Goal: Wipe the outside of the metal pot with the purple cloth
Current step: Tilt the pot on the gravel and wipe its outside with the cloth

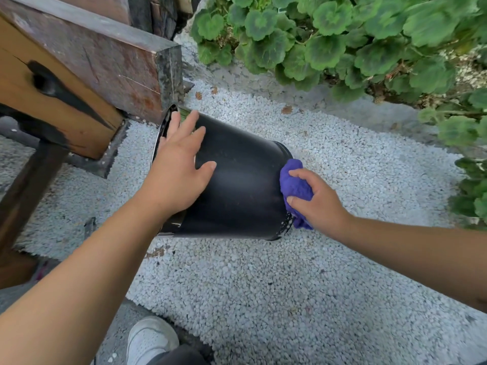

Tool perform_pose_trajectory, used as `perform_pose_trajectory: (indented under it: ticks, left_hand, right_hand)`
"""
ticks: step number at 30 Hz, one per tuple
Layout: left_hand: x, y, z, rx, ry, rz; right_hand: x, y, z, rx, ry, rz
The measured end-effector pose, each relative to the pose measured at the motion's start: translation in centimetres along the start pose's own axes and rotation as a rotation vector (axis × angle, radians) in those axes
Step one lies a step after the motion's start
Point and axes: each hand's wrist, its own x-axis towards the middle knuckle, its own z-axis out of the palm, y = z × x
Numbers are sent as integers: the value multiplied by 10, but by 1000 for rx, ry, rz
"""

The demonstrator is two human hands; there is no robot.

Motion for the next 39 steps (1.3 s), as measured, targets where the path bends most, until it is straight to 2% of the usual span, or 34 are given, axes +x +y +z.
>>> perform_pose_trajectory:
  ticks: [2, 7, 12, 14, 15, 17, 19, 20, 22, 24, 29, 32, 35, 37, 39]
  left_hand:
    - [2, -2, -1, -35, -16, -26]
    - [9, -12, -1, -59, 37, -44]
    - [20, -24, -5, -152, 52, -58]
    - [23, -26, -7, -160, 144, -54]
    - [22, -27, -7, -217, 208, -75]
    - [13, -30, -7, -481, 273, -152]
    - [-10, -37, -6, -691, 221, -144]
    - [-25, -44, -4, -698, 172, -108]
    - [-59, -54, 4, -531, 65, -21]
    - [-83, -55, 15, -387, 23, 10]
    - [-63, -41, 10, -266, 68, 6]
    - [-29, -36, -22, -266, 5, -49]
    - [-12, -28, -40, -248, -71, 61]
    - [-16, -22, -40, -348, -57, 107]
    - [-25, -17, -32, -299, -6, 136]
  right_hand:
    - [-16, 4, 5, -51, -12, -59]
    - [-45, 14, 21, -135, -65, -35]
    - [-44, 2, 31, -40, -21, 17]
    - [-35, -6, 28, 2, -11, 69]
    - [-32, -9, 27, 27, -7, 91]
    - [-28, -11, 26, 61, 5, 110]
    - [-26, -13, 26, 80, 10, 124]
    - [-24, -13, 26, 86, 12, 131]
    - [-21, -13, 25, 87, 18, 142]
    - [-18, -15, 23, 65, 24, 146]
    - [-3, -32, 15, 105, 85, 194]
    - [9, -49, 8, 214, 75, 217]
    - [21, -62, -2, 273, 36, 243]
    - [30, -67, -10, 310, 20, 267]
    - [38, -68, -16, 279, -2, 285]
